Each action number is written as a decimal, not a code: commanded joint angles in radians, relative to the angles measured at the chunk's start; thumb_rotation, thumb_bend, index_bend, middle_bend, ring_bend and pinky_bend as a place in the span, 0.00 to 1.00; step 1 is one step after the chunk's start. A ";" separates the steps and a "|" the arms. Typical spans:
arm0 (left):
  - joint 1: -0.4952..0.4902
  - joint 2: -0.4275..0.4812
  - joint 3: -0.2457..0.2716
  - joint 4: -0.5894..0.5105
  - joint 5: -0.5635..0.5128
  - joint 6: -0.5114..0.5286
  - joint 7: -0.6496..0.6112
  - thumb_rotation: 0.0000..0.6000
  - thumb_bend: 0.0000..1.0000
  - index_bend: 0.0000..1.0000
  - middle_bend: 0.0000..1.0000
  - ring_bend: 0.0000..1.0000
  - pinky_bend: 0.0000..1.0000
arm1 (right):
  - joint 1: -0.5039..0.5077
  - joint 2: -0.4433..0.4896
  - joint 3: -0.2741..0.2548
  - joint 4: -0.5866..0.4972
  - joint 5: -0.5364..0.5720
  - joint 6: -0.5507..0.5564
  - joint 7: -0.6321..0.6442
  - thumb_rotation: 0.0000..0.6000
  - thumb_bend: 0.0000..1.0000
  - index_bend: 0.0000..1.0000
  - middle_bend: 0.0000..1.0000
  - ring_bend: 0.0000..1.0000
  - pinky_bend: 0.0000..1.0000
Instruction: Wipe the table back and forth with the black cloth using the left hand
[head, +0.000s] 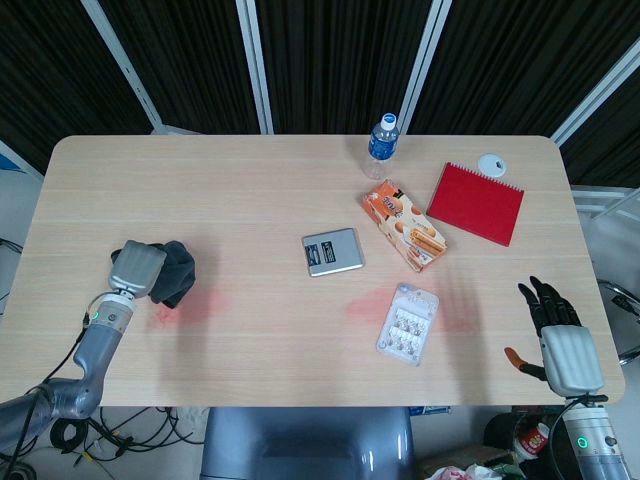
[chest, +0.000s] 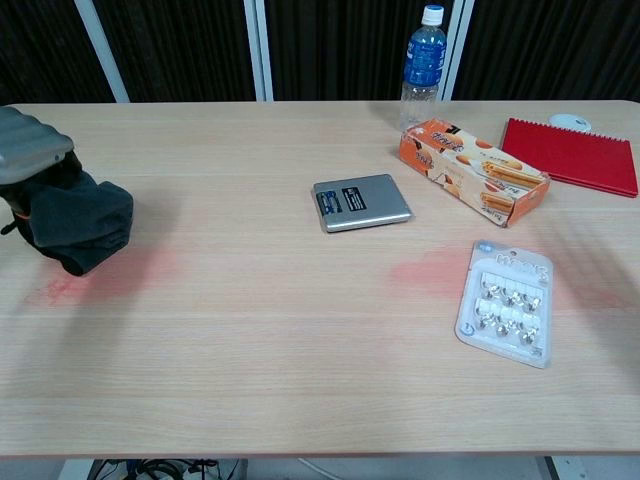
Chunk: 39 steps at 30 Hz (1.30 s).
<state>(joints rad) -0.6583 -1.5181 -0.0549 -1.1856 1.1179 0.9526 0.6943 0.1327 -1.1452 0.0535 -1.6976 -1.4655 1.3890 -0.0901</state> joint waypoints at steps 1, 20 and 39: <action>0.007 -0.008 0.040 -0.024 0.042 -0.011 0.000 1.00 0.46 0.73 0.73 0.65 0.77 | -0.001 0.000 0.000 0.000 0.000 0.001 0.001 1.00 0.12 0.00 0.00 0.00 0.14; 0.022 -0.046 0.126 -0.082 0.119 -0.046 0.026 1.00 0.46 0.73 0.73 0.65 0.77 | -0.001 0.002 0.003 0.001 -0.001 0.006 0.013 1.00 0.12 0.00 0.00 0.00 0.14; -0.010 -0.197 0.077 -0.104 0.109 -0.040 0.091 1.00 0.46 0.73 0.73 0.65 0.77 | -0.003 0.003 0.002 0.002 -0.003 0.008 0.017 1.00 0.12 0.00 0.00 0.00 0.14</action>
<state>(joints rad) -0.6658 -1.7099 0.0232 -1.2890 1.2309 0.9140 0.7783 0.1298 -1.1424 0.0549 -1.6952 -1.4683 1.3970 -0.0734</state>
